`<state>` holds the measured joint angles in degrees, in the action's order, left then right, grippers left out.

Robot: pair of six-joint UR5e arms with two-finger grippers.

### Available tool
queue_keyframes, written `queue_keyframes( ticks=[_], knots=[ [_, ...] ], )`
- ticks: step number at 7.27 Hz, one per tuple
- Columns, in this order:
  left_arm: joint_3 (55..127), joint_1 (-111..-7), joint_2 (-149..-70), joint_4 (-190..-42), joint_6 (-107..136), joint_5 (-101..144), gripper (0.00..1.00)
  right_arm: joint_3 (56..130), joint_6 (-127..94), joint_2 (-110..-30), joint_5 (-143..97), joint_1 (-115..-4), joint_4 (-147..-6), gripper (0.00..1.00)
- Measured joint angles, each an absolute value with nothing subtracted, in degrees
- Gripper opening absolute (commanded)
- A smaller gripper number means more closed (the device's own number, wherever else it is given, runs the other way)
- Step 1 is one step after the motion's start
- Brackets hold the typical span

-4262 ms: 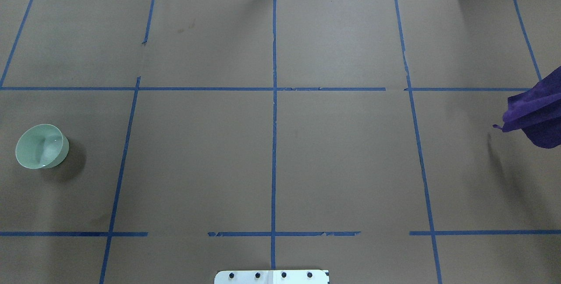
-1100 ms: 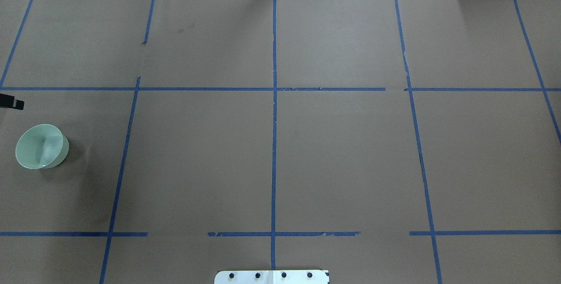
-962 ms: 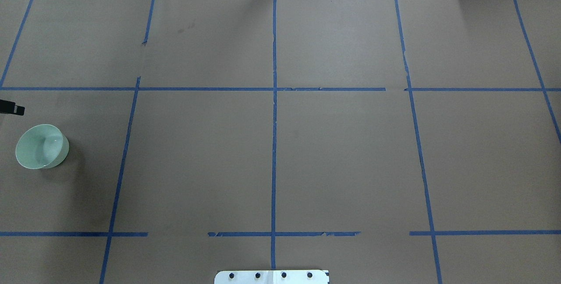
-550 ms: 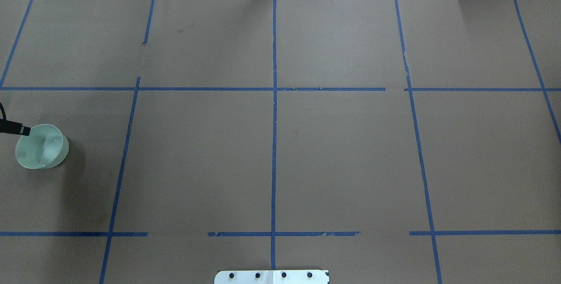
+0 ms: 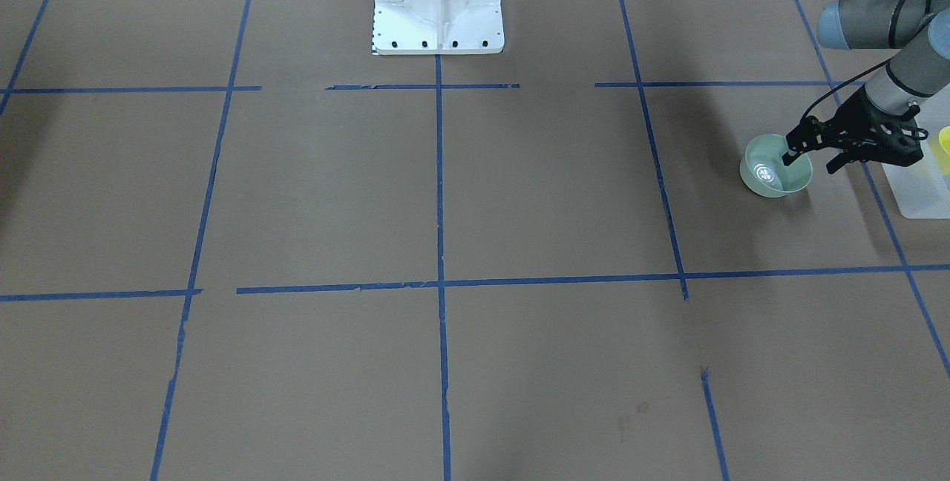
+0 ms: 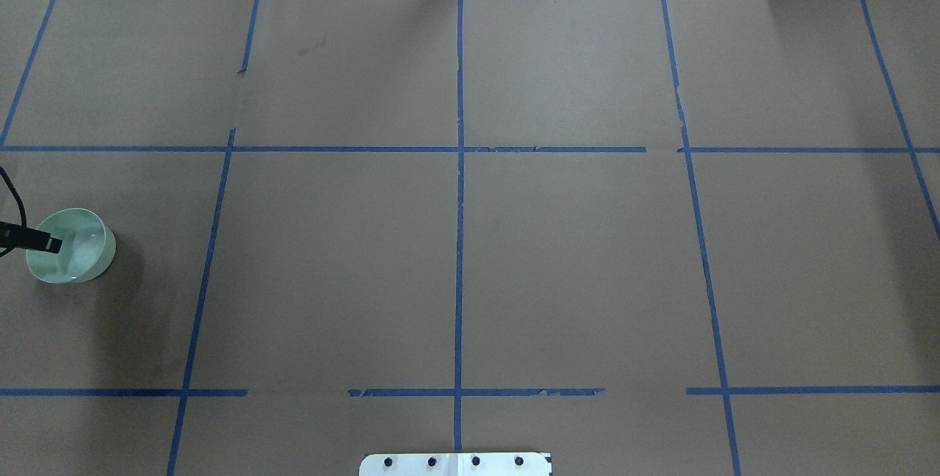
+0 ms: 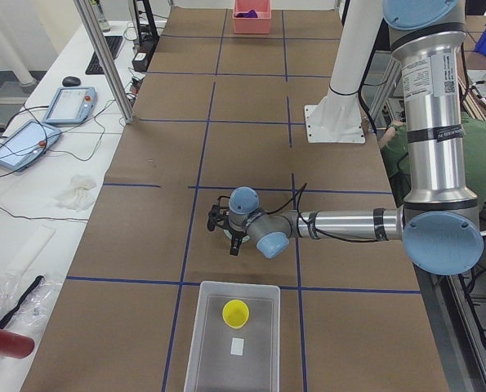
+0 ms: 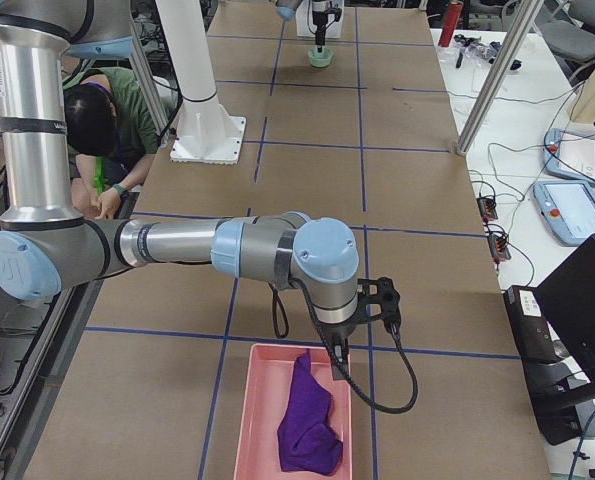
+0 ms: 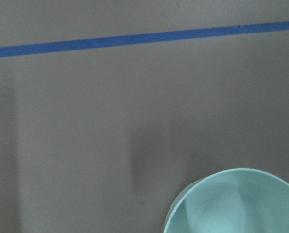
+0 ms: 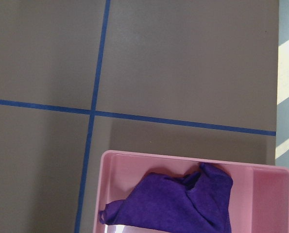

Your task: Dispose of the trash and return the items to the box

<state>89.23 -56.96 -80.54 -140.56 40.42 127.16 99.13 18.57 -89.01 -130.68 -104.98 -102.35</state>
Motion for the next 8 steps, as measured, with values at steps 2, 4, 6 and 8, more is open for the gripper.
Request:
queue_keyframes(
  ticks=[2,4,6,8],
  knots=[
    [89.33,-56.73,-80.56,-140.75,42.59,127.10,0.00,101.87,16.90,-89.05,-131.56,-102.44,-103.70,1.00],
    [90.32,-56.74,-80.58,-141.02,45.86,127.11,0.00,104.26,16.49,-90.14,-133.04,-101.35,-103.64,1.00],
    [92.75,-57.32,-79.86,-140.95,46.72,127.61,0.00,105.35,14.73,-91.75,-133.98,-98.21,-103.51,1.00],
    [95.90,-58.17,-77.79,-140.54,45.92,131.37,0.00,106.06,7.17,-92.42,-134.00,-93.67,-102.84,1.00]
  ],
)
